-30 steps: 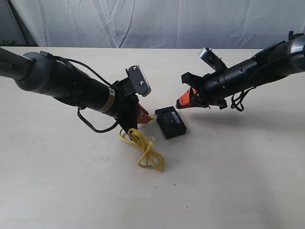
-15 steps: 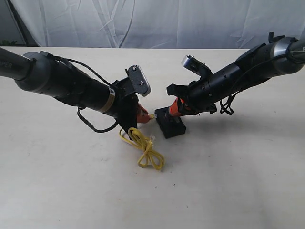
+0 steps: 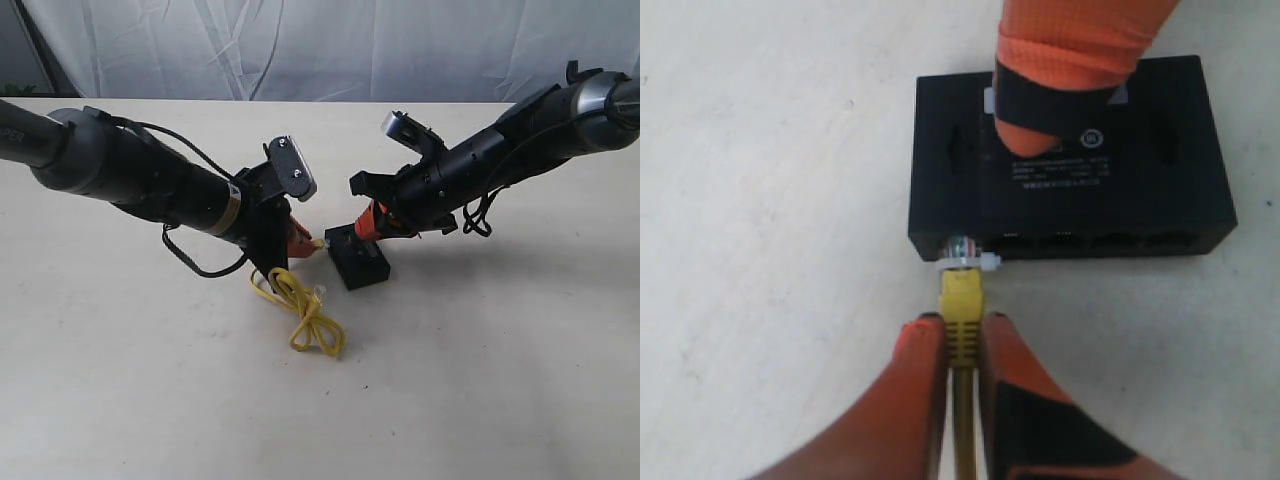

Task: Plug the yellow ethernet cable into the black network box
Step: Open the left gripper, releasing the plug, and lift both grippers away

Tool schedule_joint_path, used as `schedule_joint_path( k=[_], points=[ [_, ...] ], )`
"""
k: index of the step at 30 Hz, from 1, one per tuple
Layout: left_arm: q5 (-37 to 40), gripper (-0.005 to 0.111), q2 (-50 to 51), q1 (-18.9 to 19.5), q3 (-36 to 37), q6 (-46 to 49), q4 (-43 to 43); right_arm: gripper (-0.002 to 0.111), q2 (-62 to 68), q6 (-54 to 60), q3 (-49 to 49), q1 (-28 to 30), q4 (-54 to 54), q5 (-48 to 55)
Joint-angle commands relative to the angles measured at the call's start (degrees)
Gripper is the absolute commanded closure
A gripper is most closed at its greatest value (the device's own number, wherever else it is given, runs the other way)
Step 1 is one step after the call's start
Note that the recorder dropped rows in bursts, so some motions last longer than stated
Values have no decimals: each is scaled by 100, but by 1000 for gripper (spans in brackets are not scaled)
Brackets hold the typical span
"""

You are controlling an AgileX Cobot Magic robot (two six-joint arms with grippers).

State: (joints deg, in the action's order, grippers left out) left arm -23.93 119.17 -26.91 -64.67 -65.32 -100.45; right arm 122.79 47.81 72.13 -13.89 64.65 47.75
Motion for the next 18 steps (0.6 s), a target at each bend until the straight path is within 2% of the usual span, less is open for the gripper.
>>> schedule_joint_path(
  k=[1, 5, 9, 13, 18],
  points=[
    [-19, 83, -58, -62, -33, -4, 50, 109, -57, 15, 14, -3, -20, -9],
    [-11, 47, -58, -62, -33, -23, 50, 109, -67, 15, 14, -3, -20, -9],
    [33, 46, -186, -62, -33, -60, 50, 109, -69, 4, 14, -3, -20, 4],
    [408, 46, -525, -62, -33, -71, 50, 109, -167, -75, 14, -3, -20, 37],
    [606, 46, -813, -32, -33, -490, 50, 109, -363, -341, 14, 50, -193, 64]
  ],
)
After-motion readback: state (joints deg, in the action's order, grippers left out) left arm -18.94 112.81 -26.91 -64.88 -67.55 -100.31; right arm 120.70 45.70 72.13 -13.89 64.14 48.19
